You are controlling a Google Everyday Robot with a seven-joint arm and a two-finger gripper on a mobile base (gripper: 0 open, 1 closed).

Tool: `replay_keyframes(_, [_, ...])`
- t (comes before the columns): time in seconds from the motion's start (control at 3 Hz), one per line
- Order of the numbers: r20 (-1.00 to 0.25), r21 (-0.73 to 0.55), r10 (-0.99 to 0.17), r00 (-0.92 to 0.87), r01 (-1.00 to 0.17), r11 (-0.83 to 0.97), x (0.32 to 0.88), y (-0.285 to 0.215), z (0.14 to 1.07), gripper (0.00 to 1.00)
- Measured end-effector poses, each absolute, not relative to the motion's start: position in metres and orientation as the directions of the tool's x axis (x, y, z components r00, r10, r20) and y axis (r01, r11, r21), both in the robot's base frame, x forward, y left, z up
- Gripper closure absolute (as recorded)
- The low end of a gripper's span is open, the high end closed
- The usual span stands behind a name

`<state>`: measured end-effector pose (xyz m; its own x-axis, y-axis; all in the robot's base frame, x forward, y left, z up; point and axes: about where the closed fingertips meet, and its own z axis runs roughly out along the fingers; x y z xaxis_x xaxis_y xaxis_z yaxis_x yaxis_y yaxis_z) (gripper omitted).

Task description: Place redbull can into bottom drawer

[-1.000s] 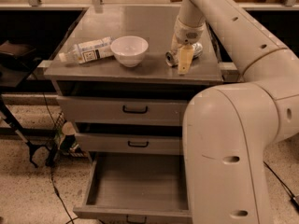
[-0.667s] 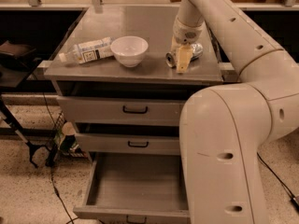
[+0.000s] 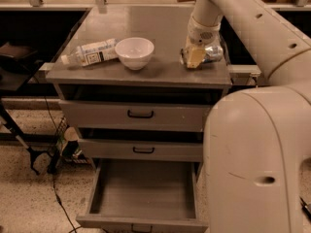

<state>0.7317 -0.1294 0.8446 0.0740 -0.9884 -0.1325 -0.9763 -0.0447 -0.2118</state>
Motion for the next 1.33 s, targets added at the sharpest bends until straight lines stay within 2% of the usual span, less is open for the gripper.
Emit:
replay_keyframes(0.33, [-0.136, -0.235, -0.99, 0.039, -0.972, -0.005, 0.692, -0.137, 0.873, 1.0])
replay_keyframes(0.67, [-0.194, -0.257, -0.98, 0.046, -0.966, 0.006, 0.648, -0.13, 0.909, 1.0])
replay_keyframes(1.0, [-0.309, -0.284, -0.948, 0.072, -0.959, 0.02, 0.62, -0.112, 0.942, 1.0])
replay_keyframes(1.33, [-0.41, -0.279, -0.908, 0.088, -0.96, 0.033, 0.618, -0.087, 0.959, 1.0])
